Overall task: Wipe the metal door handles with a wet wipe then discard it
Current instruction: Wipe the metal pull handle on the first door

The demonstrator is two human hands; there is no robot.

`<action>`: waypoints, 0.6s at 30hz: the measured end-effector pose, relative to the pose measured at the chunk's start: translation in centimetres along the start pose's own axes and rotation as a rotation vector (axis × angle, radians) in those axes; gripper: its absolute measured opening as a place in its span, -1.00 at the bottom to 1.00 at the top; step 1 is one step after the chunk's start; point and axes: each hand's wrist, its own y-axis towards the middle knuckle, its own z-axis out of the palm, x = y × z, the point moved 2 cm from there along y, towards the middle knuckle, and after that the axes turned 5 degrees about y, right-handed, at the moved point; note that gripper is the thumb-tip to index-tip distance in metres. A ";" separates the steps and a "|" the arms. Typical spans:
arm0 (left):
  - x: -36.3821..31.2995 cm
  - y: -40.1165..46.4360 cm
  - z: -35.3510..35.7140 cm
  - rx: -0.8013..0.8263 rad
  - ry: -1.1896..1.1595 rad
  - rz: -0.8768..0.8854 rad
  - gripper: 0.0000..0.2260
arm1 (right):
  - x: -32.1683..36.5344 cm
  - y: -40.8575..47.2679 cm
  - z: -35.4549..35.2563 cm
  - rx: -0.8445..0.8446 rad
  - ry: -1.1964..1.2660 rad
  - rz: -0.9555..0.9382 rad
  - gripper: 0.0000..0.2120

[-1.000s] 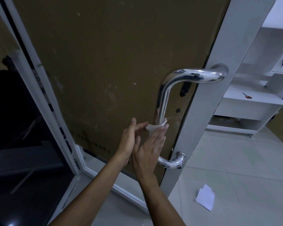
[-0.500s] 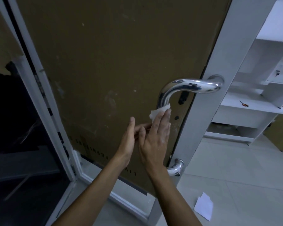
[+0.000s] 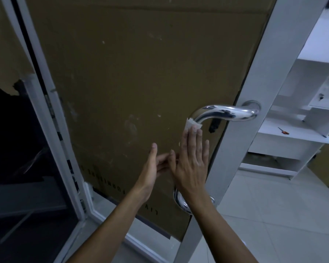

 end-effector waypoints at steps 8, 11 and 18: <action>-0.2 0.2 0.0 -0.017 0.026 -0.005 -0.35 | -2.2 2.3 -1.9 0.115 -0.250 -0.204 -0.32; -0.3 0.1 0.0 -0.002 0.040 -0.015 -0.35 | -1.6 3.1 -2.4 0.082 -0.209 -0.157 -0.34; -0.3 0.1 -0.3 0.017 0.045 -0.035 -0.36 | 0.8 -1.7 -0.7 0.091 0.034 0.051 -0.21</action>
